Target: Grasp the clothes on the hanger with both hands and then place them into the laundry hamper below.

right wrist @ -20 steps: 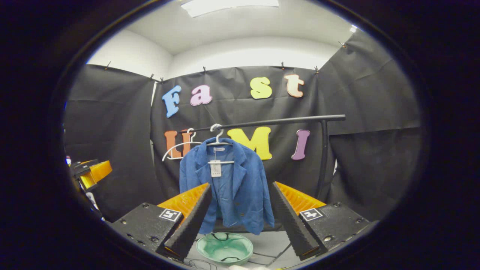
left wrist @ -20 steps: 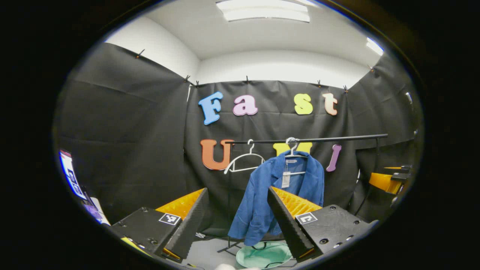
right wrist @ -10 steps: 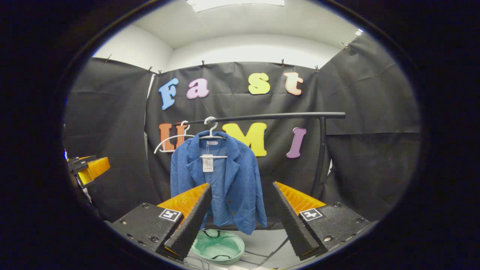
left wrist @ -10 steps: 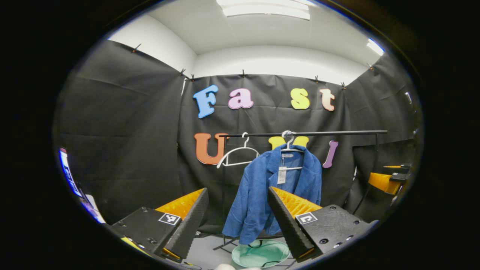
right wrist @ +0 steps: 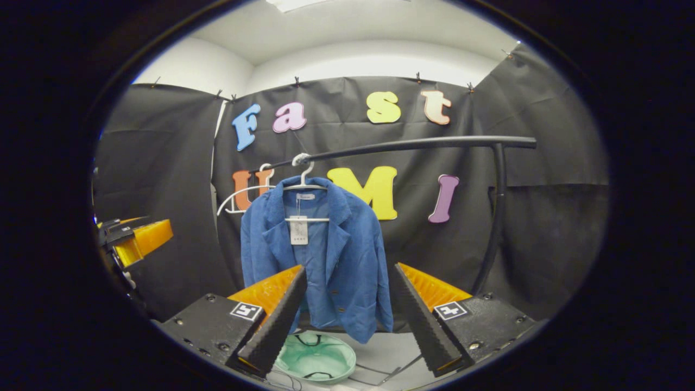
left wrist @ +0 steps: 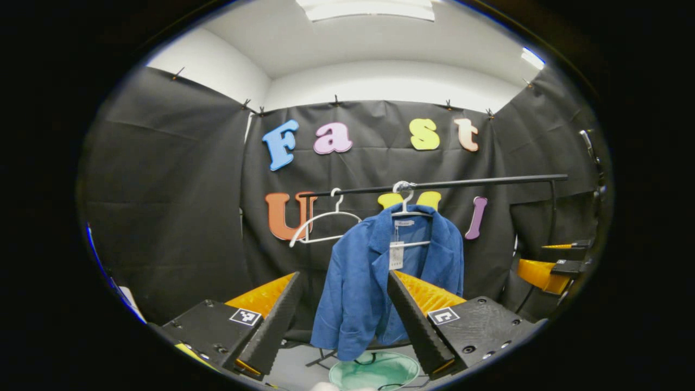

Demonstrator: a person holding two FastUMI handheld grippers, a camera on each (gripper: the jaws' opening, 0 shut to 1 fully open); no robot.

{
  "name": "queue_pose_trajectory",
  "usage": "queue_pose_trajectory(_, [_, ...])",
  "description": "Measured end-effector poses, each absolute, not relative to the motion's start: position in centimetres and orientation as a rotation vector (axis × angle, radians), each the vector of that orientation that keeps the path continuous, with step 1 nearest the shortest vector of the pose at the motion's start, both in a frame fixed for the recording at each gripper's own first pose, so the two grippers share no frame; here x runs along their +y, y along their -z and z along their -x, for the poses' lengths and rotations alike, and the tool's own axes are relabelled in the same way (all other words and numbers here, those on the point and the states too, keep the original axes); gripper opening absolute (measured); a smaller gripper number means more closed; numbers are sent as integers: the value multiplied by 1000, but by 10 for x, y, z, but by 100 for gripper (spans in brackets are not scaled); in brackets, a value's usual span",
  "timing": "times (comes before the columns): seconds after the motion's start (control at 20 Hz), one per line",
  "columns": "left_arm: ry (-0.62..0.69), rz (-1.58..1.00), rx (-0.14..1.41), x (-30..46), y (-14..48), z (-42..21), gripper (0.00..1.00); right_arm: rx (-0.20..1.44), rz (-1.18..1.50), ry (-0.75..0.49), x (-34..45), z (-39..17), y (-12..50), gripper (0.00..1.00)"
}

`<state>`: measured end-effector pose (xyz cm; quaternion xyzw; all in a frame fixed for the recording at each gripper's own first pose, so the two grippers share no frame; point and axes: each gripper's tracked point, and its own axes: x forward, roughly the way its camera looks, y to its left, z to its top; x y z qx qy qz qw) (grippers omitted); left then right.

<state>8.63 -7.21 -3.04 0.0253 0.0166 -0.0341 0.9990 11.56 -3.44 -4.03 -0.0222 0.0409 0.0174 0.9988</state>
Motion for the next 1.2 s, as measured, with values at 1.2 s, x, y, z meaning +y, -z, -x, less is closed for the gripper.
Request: queue_pose_trajectory(1.2, [-23,-31,-11,-125,110,-311,100,97,35,-225,0,-377,79,99])
